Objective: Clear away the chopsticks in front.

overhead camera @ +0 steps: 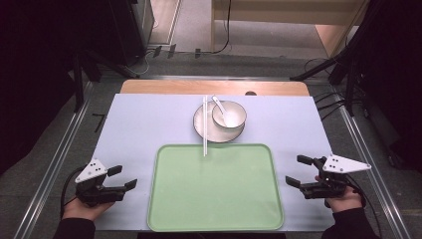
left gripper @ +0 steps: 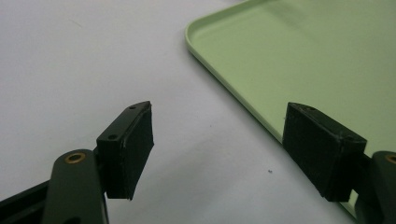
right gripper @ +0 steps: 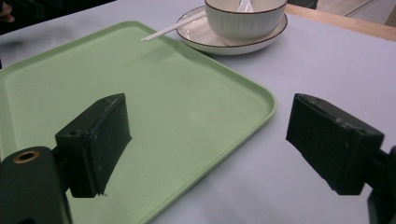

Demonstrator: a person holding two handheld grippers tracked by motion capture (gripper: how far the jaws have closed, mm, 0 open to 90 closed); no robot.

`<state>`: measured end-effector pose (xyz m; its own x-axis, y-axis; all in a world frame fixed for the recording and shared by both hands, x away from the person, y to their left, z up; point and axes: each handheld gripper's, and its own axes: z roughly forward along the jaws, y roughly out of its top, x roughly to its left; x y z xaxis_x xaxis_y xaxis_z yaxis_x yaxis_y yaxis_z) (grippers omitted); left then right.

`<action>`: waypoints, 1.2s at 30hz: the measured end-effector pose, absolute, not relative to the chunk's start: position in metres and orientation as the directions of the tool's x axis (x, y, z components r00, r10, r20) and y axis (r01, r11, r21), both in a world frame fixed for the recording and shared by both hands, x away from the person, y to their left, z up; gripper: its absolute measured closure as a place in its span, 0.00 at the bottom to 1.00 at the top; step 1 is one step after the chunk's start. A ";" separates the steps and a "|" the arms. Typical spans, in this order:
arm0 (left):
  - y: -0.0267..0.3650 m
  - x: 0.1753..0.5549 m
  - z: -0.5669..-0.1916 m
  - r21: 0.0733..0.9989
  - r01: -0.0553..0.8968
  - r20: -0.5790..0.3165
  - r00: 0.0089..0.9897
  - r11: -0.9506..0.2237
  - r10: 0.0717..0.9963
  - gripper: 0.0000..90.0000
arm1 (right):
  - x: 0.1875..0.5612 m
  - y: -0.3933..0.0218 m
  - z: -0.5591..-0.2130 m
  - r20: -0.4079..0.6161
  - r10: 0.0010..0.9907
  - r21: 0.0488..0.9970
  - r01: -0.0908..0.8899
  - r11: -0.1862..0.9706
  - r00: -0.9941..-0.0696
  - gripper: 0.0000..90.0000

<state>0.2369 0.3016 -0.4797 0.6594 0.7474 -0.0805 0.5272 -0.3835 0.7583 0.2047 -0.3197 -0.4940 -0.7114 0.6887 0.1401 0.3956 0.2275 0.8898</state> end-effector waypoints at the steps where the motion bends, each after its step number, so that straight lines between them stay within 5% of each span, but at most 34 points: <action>1: 0.302 0.237 -0.480 0.758 0.530 -0.085 0.658 -0.380 0.748 0.28 | 0.205 -0.320 -0.494 0.139 0.689 0.890 0.395 0.228 -0.712 0.15; 36: 0.283 0.241 -0.468 0.719 0.601 -0.137 0.616 -0.350 0.776 0.39 | 0.204 -0.317 -0.494 0.136 0.680 0.886 0.395 0.241 -0.721 0.15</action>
<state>0.2409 0.2833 -0.4681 0.6160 0.7757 -0.1368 0.6007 -0.3503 0.7186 0.2044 -0.3173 -0.4942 -0.7208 0.6796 0.1364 0.3952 0.2413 0.8863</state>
